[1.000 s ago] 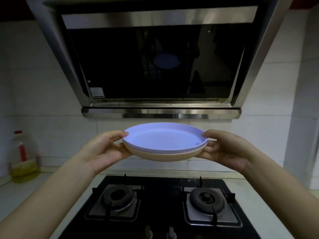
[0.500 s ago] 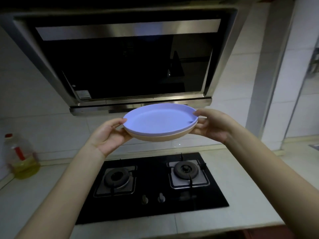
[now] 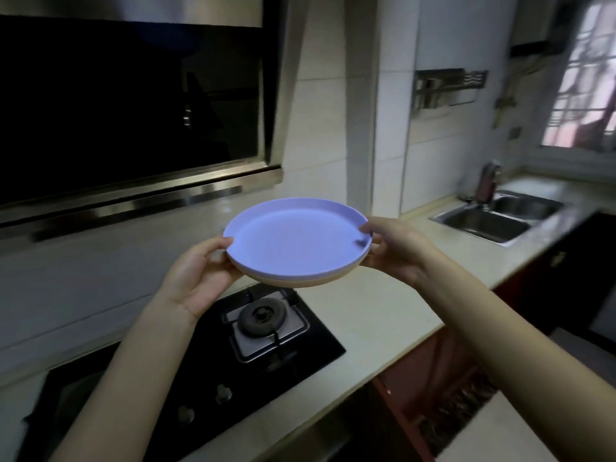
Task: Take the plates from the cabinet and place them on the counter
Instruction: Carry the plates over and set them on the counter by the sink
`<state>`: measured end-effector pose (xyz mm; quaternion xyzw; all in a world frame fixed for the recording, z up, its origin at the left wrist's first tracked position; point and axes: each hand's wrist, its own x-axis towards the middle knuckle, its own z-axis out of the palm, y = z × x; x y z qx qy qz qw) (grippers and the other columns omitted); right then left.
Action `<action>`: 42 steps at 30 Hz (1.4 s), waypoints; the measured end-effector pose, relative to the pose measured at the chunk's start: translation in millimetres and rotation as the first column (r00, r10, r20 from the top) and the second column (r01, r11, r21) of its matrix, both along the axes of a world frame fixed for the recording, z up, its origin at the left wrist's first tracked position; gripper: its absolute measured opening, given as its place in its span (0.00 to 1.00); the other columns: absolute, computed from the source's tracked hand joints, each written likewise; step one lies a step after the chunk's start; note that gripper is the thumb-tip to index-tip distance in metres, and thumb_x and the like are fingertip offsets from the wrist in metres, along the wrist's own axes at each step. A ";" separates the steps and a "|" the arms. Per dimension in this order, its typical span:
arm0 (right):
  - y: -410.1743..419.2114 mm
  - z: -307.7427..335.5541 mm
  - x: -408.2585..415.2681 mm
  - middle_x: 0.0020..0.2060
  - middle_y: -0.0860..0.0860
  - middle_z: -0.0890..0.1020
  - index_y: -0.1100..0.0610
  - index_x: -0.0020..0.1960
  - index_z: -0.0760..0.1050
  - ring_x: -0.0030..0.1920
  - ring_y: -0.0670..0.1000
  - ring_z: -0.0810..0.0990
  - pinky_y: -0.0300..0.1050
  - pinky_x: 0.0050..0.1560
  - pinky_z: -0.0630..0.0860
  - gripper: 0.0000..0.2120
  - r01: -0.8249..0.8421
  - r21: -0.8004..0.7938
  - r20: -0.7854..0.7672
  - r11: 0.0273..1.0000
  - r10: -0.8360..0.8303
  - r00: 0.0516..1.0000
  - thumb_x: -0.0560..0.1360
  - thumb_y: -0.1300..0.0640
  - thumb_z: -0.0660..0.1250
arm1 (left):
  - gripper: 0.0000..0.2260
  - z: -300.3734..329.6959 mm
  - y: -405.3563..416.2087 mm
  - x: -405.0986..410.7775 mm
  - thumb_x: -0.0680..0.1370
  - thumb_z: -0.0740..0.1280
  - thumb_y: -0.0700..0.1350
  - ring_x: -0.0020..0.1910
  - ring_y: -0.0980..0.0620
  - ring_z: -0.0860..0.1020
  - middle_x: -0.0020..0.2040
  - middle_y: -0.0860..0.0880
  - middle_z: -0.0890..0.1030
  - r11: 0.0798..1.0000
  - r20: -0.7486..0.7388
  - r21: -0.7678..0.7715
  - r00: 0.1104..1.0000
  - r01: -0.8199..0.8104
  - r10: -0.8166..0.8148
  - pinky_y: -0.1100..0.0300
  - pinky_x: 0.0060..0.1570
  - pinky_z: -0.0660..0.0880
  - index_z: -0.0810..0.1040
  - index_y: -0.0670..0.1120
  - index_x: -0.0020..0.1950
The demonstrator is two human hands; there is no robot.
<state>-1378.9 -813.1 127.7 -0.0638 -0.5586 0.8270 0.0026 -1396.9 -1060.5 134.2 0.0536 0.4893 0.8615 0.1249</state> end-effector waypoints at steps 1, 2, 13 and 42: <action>12.7 -2.4 3.9 0.39 0.54 0.77 0.61 0.45 0.75 0.29 0.49 0.80 0.39 0.29 0.78 0.09 0.042 0.000 0.006 0.999 -0.042 0.999 0.73 0.67 0.57 | 0.11 -3.2 13.3 -5.6 0.77 0.54 0.35 0.47 0.49 0.75 0.48 0.42 0.78 0.999 0.004 0.001 0.999 0.038 -0.038 0.61 0.40 0.80 0.75 0.39 0.51; 26.2 -4.5 8.3 0.38 0.54 0.77 0.60 0.44 0.75 0.27 0.48 0.80 0.39 0.28 0.78 0.08 0.084 0.000 0.011 0.996 -0.084 0.996 0.73 0.67 0.57 | 0.11 -6.5 27.3 -10.9 0.76 0.54 0.35 0.47 0.49 0.76 0.48 0.42 0.79 0.997 0.010 0.001 0.997 0.080 -0.080 0.61 0.41 0.80 0.76 0.39 0.51; 153.2 -23.6 49.9 0.45 0.56 0.75 0.62 0.58 0.74 0.36 0.53 0.77 0.40 0.28 0.79 0.15 0.347 0.008 0.071 0.938 -0.347 0.935 0.73 0.67 0.57 | 0.11 -40.4 172.1 -30.8 0.75 0.57 0.35 0.46 0.48 0.78 0.47 0.43 0.81 0.953 0.099 0.060 0.948 0.297 -0.302 0.61 0.40 0.81 0.77 0.39 0.51; 558.6 -85.3 -32.7 0.45 0.54 0.80 0.56 0.57 0.78 0.42 0.52 0.78 0.43 0.39 0.76 0.17 0.268 0.214 0.095 0.939 -0.293 0.951 0.73 0.66 0.58 | 0.09 -105.3 574.9 -94.7 0.74 0.59 0.34 0.45 0.48 0.78 0.48 0.45 0.80 0.996 0.161 -0.027 0.984 0.084 -0.079 0.58 0.44 0.78 0.78 0.41 0.48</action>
